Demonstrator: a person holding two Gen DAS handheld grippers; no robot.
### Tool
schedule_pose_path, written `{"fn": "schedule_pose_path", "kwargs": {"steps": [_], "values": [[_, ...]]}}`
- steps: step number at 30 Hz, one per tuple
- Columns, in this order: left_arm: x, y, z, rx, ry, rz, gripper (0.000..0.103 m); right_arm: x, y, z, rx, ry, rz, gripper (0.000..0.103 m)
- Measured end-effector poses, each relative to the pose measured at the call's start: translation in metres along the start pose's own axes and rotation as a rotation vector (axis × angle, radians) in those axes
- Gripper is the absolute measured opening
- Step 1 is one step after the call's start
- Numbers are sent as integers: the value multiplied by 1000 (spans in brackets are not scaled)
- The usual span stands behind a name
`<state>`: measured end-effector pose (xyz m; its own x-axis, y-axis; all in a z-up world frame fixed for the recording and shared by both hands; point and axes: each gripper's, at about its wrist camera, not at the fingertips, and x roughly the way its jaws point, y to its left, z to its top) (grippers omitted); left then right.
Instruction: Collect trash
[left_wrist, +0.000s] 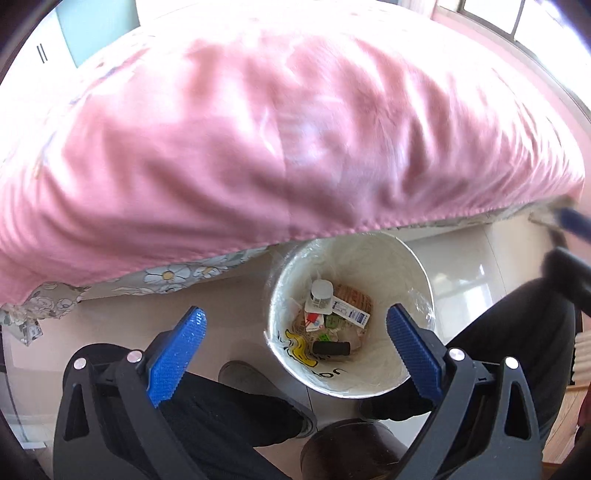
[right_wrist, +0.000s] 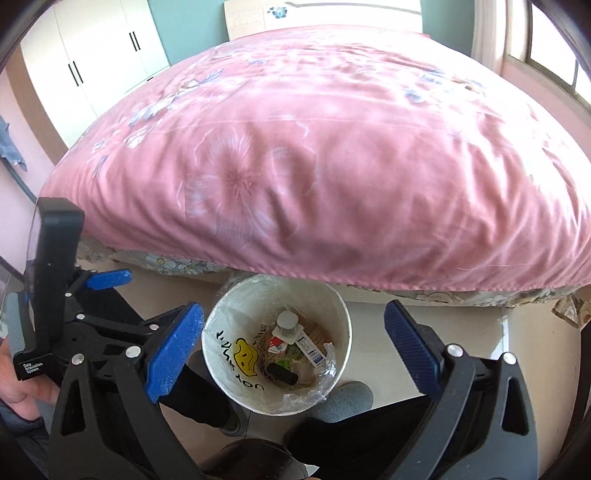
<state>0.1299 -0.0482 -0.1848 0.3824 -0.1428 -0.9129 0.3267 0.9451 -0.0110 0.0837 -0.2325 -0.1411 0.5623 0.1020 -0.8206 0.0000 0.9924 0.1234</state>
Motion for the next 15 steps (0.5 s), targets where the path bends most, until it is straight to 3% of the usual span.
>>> {"fn": "schedule_pose_path", "kwargs": {"steps": [7, 15], "values": [[-58, 17, 2, -116, -112, 110, 99, -55, -2, -6, 103, -118, -101, 96], [-111, 23, -8, -178, -225, 176, 99, -102, 4, -9, 178, -197, -128, 96]]}}
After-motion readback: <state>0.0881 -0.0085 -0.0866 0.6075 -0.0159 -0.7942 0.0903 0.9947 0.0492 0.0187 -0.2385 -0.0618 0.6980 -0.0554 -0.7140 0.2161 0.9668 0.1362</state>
